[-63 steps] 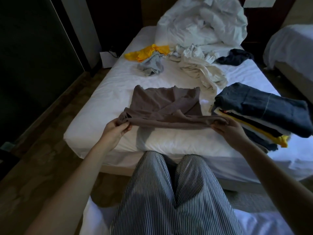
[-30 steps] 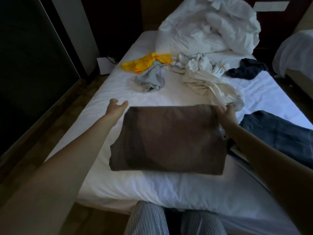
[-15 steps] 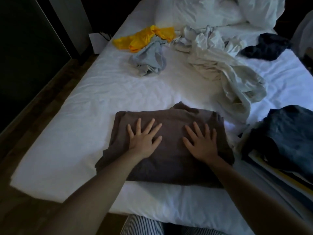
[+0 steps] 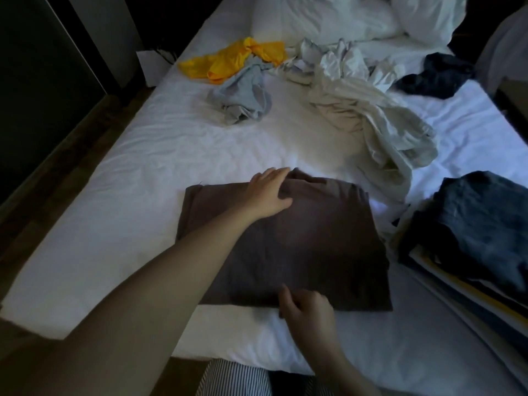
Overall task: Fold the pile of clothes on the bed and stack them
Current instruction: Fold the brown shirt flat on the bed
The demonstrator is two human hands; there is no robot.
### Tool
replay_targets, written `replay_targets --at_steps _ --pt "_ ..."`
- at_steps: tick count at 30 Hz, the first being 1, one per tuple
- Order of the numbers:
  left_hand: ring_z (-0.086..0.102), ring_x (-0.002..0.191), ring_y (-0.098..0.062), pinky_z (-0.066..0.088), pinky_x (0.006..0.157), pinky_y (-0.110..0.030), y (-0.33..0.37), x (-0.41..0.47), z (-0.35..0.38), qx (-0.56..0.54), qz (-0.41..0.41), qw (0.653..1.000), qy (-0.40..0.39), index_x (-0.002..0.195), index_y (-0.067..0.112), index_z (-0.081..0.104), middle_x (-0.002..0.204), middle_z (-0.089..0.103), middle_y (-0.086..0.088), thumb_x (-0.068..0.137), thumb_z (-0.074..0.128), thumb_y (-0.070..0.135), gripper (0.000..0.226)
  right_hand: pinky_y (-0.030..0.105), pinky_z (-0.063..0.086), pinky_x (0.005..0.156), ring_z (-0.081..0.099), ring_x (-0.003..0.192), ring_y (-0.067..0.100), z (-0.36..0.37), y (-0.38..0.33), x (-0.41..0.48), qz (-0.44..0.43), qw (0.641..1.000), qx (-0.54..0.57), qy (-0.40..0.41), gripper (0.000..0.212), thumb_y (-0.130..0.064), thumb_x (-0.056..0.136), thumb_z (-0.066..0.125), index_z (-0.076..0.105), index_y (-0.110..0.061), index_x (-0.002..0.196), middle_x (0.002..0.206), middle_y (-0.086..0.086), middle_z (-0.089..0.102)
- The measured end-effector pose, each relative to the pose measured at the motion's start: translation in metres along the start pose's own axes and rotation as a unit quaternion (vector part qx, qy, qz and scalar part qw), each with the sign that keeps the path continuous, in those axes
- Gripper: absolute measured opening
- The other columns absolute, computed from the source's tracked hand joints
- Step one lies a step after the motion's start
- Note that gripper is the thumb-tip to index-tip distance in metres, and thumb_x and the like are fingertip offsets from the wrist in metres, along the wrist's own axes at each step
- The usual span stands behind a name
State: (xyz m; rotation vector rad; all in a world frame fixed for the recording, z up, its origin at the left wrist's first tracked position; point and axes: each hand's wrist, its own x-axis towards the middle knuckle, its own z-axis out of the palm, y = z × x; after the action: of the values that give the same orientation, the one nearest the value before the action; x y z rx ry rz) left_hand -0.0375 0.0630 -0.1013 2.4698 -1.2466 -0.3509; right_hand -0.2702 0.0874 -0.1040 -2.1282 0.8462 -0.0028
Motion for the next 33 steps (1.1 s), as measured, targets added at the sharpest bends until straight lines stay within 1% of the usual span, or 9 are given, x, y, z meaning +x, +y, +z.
replay_targets --at_steps 4,7,11,15,18,22,26,28,33 --pt "0.039 0.129 -0.028 0.026 0.103 -0.044 0.018 0.028 0.002 0.004 -0.071 0.993 -0.098 0.14 0.023 0.039 0.134 0.05 -0.004 0.084 0.059 0.044 0.062 0.018 0.043 0.047 0.055 0.044 0.008 -0.003 -0.005 0.0 0.24 0.929 0.194 -0.206 0.051 -0.041 0.097 0.041 0.063 -0.009 0.065 0.054 0.002 0.062" --pt "0.046 0.115 -0.026 0.027 0.093 -0.038 0.027 0.033 0.003 0.047 -0.05 0.993 -0.1 0.106 0.022 0.063 0.108 0.055 -0.002 0.09 0.055 0.037 0.024 0.023 0.05 0.046 0.059 0.057 0.022 0.005 -0.009 0.0 0.389 0.803 0.409 -0.19 0.039 -0.037 0.093 0.053 0.057 -0.001 0.079 0.068 0.015 0.06" --pt "0.051 0.098 -0.024 0.034 0.076 -0.033 0.025 0.026 -0.009 -0.101 -0.013 0.987 -0.123 0.084 0.021 0.047 0.09 0.047 0.002 0.096 0.041 0.025 0.014 0.031 0.051 0.068 0.062 0.08 0.023 0.013 -0.009 0.003 0.399 0.694 0.583 -0.14 0.022 -0.026 0.091 0.059 0.06 -0.005 0.095 0.093 0.016 0.061" --pt "0.051 0.09 -0.014 0.038 0.069 -0.022 0.024 0.03 -0.031 -0.177 -0.019 0.974 -0.137 0.095 0.017 0.048 0.092 0.052 0.006 0.1 0.041 0.024 0.012 0.036 0.046 0.085 0.056 0.111 0.03 0.013 -0.01 0.007 0.404 0.631 0.65 -0.124 0.004 -0.019 0.09 0.059 0.061 -0.015 0.091 0.112 0.013 0.052" --pt "0.055 0.099 -0.016 0.043 0.084 -0.027 0.023 0.044 -0.036 -0.225 -0.069 0.954 -0.185 0.112 0.015 0.056 0.109 0.058 -0.001 0.099 0.045 0.027 0.02 0.034 0.045 0.083 0.05 0.122 0.028 0.018 -0.011 0.005 0.401 0.624 0.66 -0.118 0.003 -0.017 0.091 0.058 0.059 -0.018 0.089 0.114 0.011 0.049" --pt "0.05 0.098 -0.021 0.037 0.081 -0.03 0.012 0.056 -0.007 -0.019 -0.062 0.977 -0.204 0.104 0.015 0.051 0.122 0.055 -0.011 0.097 0.044 0.043 0.03 0.028 0.05 0.072 0.057 0.081 0.012 0.038 0.004 0.002 0.36 0.645 0.663 -0.123 0.015 -0.011 0.095 0.049 0.061 -0.019 0.093 0.087 0.002 0.061" --pt "0.029 0.134 -0.029 0.03 0.107 -0.044 -0.004 0.045 0.003 0.076 -0.079 0.973 -0.202 0.14 0.025 0.034 0.147 0.029 -0.005 0.082 0.048 0.07 0.075 0.031 0.045 0.098 0.055 0.113 0.023 0.047 0.008 -0.004 0.328 0.7 0.62 -0.134 0.05 -0.036 0.089 0.057 0.05 -0.007 0.128 0.117 0.005 0.058" --pt "0.033 0.134 -0.027 0.032 0.109 -0.045 -0.011 0.04 -0.009 0.078 -0.094 0.962 -0.245 0.145 0.024 0.027 0.149 0.028 -0.005 0.076 0.056 0.071 0.088 0.034 0.039 0.105 0.046 0.128 0.029 0.049 -0.002 -0.004 0.32 0.725 0.6 -0.113 0.059 -0.036 0.088 0.058 0.045 -0.003 0.134 0.137 0.014 0.049" --pt "0.064 0.096 -0.022 0.052 0.087 -0.034 -0.011 0.028 -0.043 -0.017 -0.202 0.93 -0.307 0.115 0.01 0.06 0.111 0.065 -0.006 0.073 0.073 0.055 0.064 0.037 0.031 0.112 0.039 0.133 0.027 0.049 -0.027 0.005 0.382 0.632 0.675 -0.007 0.055 -0.022 0.092 0.057 0.036 -0.005 0.14 0.147 0.007 0.038"
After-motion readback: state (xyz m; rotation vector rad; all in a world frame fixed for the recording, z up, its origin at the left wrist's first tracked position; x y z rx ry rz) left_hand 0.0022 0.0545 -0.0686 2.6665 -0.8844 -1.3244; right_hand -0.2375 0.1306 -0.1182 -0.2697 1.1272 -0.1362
